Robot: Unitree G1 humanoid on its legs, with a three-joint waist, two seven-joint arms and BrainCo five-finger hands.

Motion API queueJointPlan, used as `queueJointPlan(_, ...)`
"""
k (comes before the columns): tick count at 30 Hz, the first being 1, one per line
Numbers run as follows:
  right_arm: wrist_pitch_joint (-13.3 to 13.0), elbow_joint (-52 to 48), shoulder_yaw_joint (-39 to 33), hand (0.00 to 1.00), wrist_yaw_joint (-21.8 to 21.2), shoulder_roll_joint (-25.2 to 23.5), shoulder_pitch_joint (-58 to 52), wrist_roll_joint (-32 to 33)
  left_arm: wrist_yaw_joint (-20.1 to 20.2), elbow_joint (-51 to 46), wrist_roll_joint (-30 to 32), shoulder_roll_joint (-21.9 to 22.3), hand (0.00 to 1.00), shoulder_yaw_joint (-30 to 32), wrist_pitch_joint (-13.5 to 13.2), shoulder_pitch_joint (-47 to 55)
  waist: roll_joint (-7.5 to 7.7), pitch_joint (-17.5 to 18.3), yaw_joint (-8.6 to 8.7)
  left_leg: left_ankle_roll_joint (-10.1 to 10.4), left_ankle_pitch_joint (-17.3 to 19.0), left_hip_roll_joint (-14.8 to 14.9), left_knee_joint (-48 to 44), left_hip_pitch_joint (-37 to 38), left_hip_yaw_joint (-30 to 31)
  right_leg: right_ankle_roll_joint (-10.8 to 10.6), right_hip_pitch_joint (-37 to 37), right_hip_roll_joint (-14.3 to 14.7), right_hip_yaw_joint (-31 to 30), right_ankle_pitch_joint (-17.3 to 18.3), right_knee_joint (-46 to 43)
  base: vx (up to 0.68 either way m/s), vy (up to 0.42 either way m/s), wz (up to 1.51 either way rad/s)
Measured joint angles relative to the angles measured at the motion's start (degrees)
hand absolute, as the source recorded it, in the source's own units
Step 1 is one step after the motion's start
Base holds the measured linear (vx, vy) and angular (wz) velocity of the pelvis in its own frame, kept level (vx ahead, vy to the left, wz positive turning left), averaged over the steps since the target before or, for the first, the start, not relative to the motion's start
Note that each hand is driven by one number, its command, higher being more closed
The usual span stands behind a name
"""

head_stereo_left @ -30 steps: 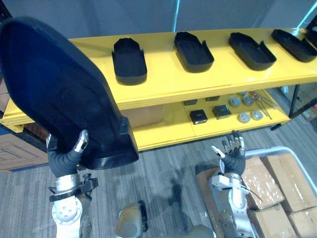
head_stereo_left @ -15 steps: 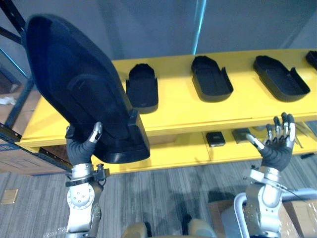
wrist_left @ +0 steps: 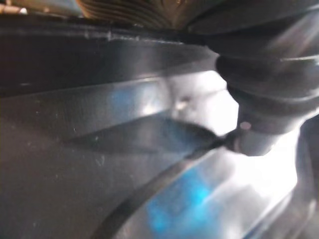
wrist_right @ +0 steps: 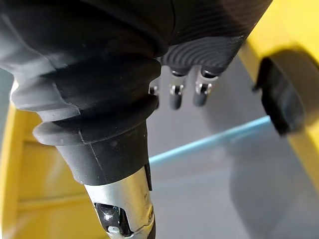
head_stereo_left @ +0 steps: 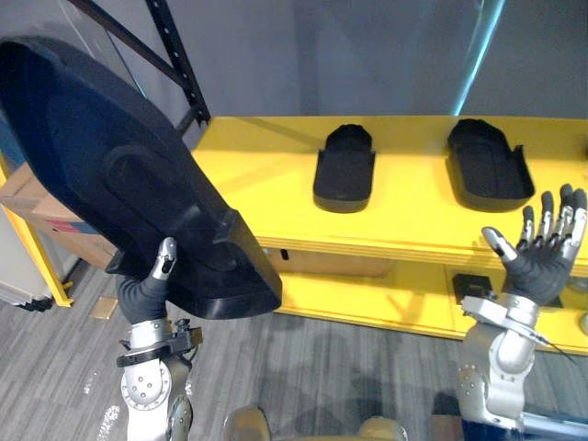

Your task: Walk over and take plastic housings, then place them on the shelf

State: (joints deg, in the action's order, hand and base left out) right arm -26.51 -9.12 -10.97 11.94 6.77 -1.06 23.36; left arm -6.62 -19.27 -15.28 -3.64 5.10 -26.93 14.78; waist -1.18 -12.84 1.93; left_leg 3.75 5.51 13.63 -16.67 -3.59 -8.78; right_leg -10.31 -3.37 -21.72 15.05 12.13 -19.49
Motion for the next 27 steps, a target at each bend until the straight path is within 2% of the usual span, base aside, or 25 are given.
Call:
queueJointPlan(1, -0.13, 1.23, 0.94, 0.0, -0.87, 0.16, 0.67, 1.5, -0.08, 0.45, -0.04, 0.44, 1.0, -0.01, -0.48, 0.3, -0.86, 0.13, 0.13, -0.92, -0.55, 0.33, 1.37, 0.72, 1.05, -1.42, 0.56, -0.74, -1.34, 0.4, -1.2, 0.03, 0.597, -0.43)
queueJointPlan(2, -0.55, 3.62, 3.35, 0.0, -2.85, 0.25, 1.92, 3.41, -0.09, 1.18, 0.01, 1.23, 1.0, 0.07, -1.12, 1.03, -2.8, -0.01, 0.35, 6.07, 3.08, 0.49, -0.27, 1.7, 2.36, -5.29, 1.55, -2.13, -3.71, 1.19, -3.56, 0.04, 0.642, -0.47)
queueJointPlan(3, -0.67, 5.19, 4.39, 0.0, -3.32, -1.04, 2.08, 3.41, -0.09, 2.1, 0.03, 1.13, 1.0, 0.36, -1.17, 0.82, -2.21, -0.34, 0.34, 7.35, 5.08, -0.7, -3.67, 1.49, 1.64, -5.54, 1.25, -3.76, -5.36, 1.34, -3.71, 0.05, 0.527, -0.49)
queueJointPlan(4, -0.68, 7.0, 6.4, 0.0, -3.33, -2.27, 1.92, 3.18, -0.12, 3.01, 0.07, 1.08, 1.0, 0.48, -0.97, 1.16, -1.48, -0.67, 0.29, 6.31, 8.52, -1.84, -8.7, 0.13, 0.59, -5.47, 0.04, -4.74, -7.17, 1.27, -2.05, 0.05, 0.58, -0.23)
queueJointPlan(5, -0.71, 8.64, 9.72, 0.0, -2.94, -3.34, 1.73, 2.72, 0.26, 3.71, 0.13, 0.37, 1.0, 0.34, -0.62, 0.8, -0.99, -0.49, 0.32, 5.37, 13.18, -2.46, -16.07, -3.61, 0.65, -5.15, -1.6, -5.26, -7.74, -0.74, 2.04, 0.05, 0.53, -0.09)
queueJointPlan(6, -0.76, 8.9, 10.62, 0.0, -2.63, -3.73, 1.66, 2.74, 0.59, 3.73, 0.12, -0.27, 1.0, 0.12, -0.31, 0.48, -0.59, -0.24, 0.26, 5.0, 14.37, -2.68, -18.1, -4.73, 0.71, -5.13, -2.07, -5.42, -7.54, -2.18, 3.68, 0.11, 0.583, 0.07)
queueJointPlan(7, -1.27, 9.53, 11.39, 0.0, -1.9, -4.66, 1.37, 2.76, 1.58, 3.98, 0.08, -1.53, 1.0, -0.37, 0.37, -0.49, 0.05, 0.01, -0.3, 4.73, 15.65, -3.25, -20.73, -6.72, 0.86, -5.82, -2.68, -5.57, -6.85, -7.17, 6.69, 0.13, 0.42, 0.14)
queueJointPlan(8, -1.85, 9.95, 11.37, 0.0, -1.62, -5.33, 0.52, 2.78, 3.05, 4.96, 0.04, -2.37, 1.0, -1.12, 1.61, -1.73, 0.18, 0.04, -1.24, 4.15, 15.93, -3.53, -21.21, -7.37, 0.86, -5.04, -2.62, -5.62, -4.94, -11.41, 7.53, 0.13, 0.376, 0.13)
queueJointPlan(9, -1.99, 9.96, 11.5, 0.0, -1.57, -5.6, 0.08, 2.57, 3.63, 5.19, 0.07, -2.71, 1.0, -1.39, 2.26, -1.82, 0.18, 0.04, -1.42, 3.97, 15.85, -3.57, -20.71, -7.15, 0.57, -3.33, -2.42, -5.64, -3.62, -13.14, 7.54, 0.11, 0.288, -0.06)
queueJointPlan(10, -2.07, 9.94, 12.31, 0.0, -1.48, -6.15, -0.55, 1.38, 5.18, 5.29, 0.06, -2.87, 1.0, -1.51, 3.26, -1.08, 0.24, 0.02, -1.66, 3.2, 15.4, -3.59, -18.02, -5.09, -0.47, -0.73, -1.31, -5.37, -1.83, -14.27, 6.32, 0.14, 0.184, -0.21)
queueJointPlan(11, -2.08, 9.82, 12.84, 0.0, -1.32, -6.43, -1.04, 0.24, 5.59, 5.41, 0.03, -2.85, 1.0, -1.51, 3.65, -0.8, -0.04, -0.13, -1.61, 2.55, 14.93, -3.14, -16.25, -3.74, -0.86, -1.49, -0.51, -4.55, -2.02, -12.99, 4.57, 0.21, 0.129, -0.29)
queueJointPlan(12, -2.03, 8.78, 13.7, 0.0, -0.77, -6.58, -2.43, -1.51, 6.1, 5.49, 0.02, -3.17, 1.0, -1.93, 3.9, -0.77, 0.13, 0.03, -1.12, 2.27, 13.49, -3.16, -12.14, -0.87, -1.38, -2.98, 0.45, -0.78, -2.6, -8.35, 1.93, 0.24, 0.031, -0.19)
queueJointPlan(13, -1.91, 6.32, 14.04, 0.0, -0.4, -6.49, -4.34, -2.97, 7.07, 5.48, -0.08, -3.09, 1.0, -2.42, 3.86, -1.2, -0.18, 0.44, -0.72, 2.38, 11.78, -2.9, -8.18, 1.2, -1.52, -2.27, 1.64, 3.63, -2.56, -4.29, 1.1, 0.2, -0.016, -0.14)
queueJointPlan(14, -1.87, 4.73, 14.03, 0.0, -0.2, -6.43, -5.32, -3.95, 7.25, 5.47, -0.12, -3.11, 1.0, -2.99, 3.78, -1.58, -0.48, 0.67, -0.62, 2.58, 10.97, -2.71, -6.56, 1.82, -1.7, -1.16, 2.41, 5.64, -2.41, -3.28, 1.7, 0.17, -0.03, -0.01)
queueJointPlan(15, -1.83, 2.15, 13.97, 0.0, 0.48, -5.96, -6.94, -5.41, 7.48, 5.5, -0.21, -3.25, 1.0, -4.27, 3.73, -1.94, -0.72, 1.88, 0.28, 2.97, 9.58, -2.53, -4.28, 1.95, -2.12, -0.23, 3.22, 8.15, -2.84, -3.54, 3.45, 0.18, -0.007, -0.1)
queueJointPlan(16, -1.77, 0.98, 13.9, 0.0, 0.84, -5.36, -7.7, -6.83, 7.12, 5.48, -0.16, -3.05, 1.0, -5.54, 3.76, -2.02, -1.51, 2.58, 0.76, 3.62, 8.46, -2.52, -1.68, 2.64, -3.1, 0.14, 3.51, 9.13, -3.41, -4.8, 4.67, 0.18, -0.008, -0.19)
queueJointPlan(17, -1.75, 0.86, 13.91, 0.0, 0.91, -5.15, -7.77, -7.39, 6.77, 5.48, -0.11, -3.11, 1.0, -6.41, 3.76, -2.05, -1.54, 2.62, 0.86, 3.72, 7.6, -2.56, -0.55, 3.19, -3.74, 0.09, 3.55, 9.31, -4.05, -5.02, 5.52, 0.16, -0.025, -0.39)
queueJointPlan(19, -1.71, 0.69, 13.91, 0.0, 0.75, -3.62, -7.65, -8.49, 5.67, 5.32, 0.05, -2.42, 1.0, -9.26, 3.79, -2.0, -2.95, 3.49, 1.88, 3.9, 5.49, -1.77, 3.06, 4.79, -5.84, 1.02, 3.17, 10.92, -4.89, -6.63, 9.06, 0.13, -0.075, -0.39)
queueJointPlan(23, -1.69, -2.69, 13.89, 0.0, 0.58, -1.59, -8.29, -8.43, 3.36, 5.13, 0.52, -2.49, 1.0, -9.81, 3.79, -2.24, -3.29, 3.72, 2.06, 2.87, 4.11, -0.98, 0.0, 6.65, -7.56, 1.46, 0.48, 11.36, -5.77, -6.5, 9.88, 0.13, -0.06, -0.26)
queueJointPlan(24, -1.66, -3.69, 13.98, 0.0, 0.31, -1.33, -8.35, -8.45, 3.01, 5.14, 0.04, -2.54, 1.0, -9.69, 3.78, -2.16, -3.06, 3.58, 1.99, 2.05, 3.58, -0.95, -3.36, 5.92, -7.65, 1.88, -0.17, 10.93, -5.76, -6.13, 9.44, 0.11, -0.069, -0.2)
queueJointPlan(26, -1.56, -4.23, 14.59, 0.0, -0.61, -1.0, -8.82, -9.9, 2.63, 5.15, 0.13, -2.53, 1.0, -8.22, 3.62, -1.48, -3.05, 3.35, 1.65, -1.82, 0.61, 0.81, -17.05, 1.55, -7.06, 3.28, -1.92, 10.56, -5.8, -4.81, 8.52, 0.1, -0.08, -0.35)
queueJointPlan(27, -1.53, -4.23, 15.1, 0.0, -0.59, -0.91, -9.1, -10.79, 2.56, 5.17, 0.21, -2.58, 1.0, -7.47, 3.59, -1.37, -3.14, 3.27, 1.58, -2.17, -0.82, 1.34, -20.08, 0.55, -6.51, 3.42, -2.7, 10.67, -5.9, -4.62, 8.95, 0.11, -0.068, -0.38)
